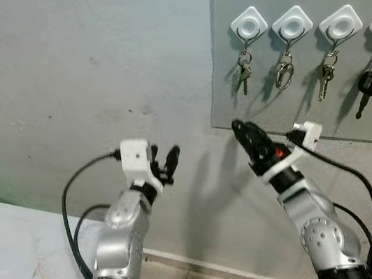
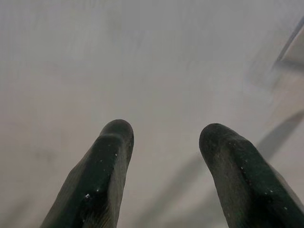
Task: Hang keys on a hook
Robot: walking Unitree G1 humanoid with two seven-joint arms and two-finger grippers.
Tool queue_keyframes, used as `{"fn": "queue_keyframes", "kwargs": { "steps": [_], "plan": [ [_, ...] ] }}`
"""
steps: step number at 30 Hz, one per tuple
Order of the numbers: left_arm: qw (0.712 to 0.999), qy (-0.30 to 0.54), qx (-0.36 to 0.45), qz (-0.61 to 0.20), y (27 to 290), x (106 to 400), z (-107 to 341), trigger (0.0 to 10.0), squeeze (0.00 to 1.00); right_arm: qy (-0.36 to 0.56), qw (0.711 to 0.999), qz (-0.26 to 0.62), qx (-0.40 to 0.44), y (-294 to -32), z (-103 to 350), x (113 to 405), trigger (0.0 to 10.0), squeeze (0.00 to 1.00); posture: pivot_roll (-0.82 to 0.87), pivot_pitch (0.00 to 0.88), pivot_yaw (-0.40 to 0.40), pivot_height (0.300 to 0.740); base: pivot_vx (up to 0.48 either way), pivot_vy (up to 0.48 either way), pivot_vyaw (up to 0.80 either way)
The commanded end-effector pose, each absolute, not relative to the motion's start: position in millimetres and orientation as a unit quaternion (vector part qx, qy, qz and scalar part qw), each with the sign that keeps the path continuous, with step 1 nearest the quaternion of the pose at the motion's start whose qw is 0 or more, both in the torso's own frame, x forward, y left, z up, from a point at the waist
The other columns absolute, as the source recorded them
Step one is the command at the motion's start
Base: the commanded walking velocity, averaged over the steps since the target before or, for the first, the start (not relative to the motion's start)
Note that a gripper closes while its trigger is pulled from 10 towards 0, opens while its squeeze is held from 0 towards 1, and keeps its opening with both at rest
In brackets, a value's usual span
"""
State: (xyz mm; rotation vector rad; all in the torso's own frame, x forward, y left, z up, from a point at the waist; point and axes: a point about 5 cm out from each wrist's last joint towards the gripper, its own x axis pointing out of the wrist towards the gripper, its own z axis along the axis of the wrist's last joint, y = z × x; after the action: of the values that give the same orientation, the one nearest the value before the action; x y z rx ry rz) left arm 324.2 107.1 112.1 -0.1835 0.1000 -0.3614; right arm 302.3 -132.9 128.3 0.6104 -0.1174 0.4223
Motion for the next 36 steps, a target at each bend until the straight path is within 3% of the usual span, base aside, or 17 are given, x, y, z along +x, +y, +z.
{"fn": "queue_keyframes", "kwargs": {
  "steps": [1,14,27,36],
  "plan": [
    [0.981,0.059,-0.091,-0.162,113,322,101,10.0,0.00,-0.037,0.936,0.207,0.281,-131,115,299,10.0,1.00,0.14,0.000,0.025,0.740,0.000,0.000,0.00],
    [0.971,0.187,-0.053,-0.140,128,286,9,10.0,0.00,0.144,0.963,0.148,0.172,-147,4,259,10.0,1.00,0.14,0.000,0.037,0.740,0.000,0.000,0.00],
    [0.932,0.335,-0.003,-0.139,135,231,-53,10.0,0.00,0.288,0.950,0.064,0.100,-174,-54,215,10.0,1.00,0.14,0.000,0.045,0.740,0.000,0.000,0.00],
    [0.920,0.372,-0.002,-0.123,135,216,-65,10.0,0.00,0.358,0.931,0.038,0.065,-181,-74,186,10.0,1.00,0.13,0.000,0.046,0.740,0.000,0.000,0.00]
  ]
}}
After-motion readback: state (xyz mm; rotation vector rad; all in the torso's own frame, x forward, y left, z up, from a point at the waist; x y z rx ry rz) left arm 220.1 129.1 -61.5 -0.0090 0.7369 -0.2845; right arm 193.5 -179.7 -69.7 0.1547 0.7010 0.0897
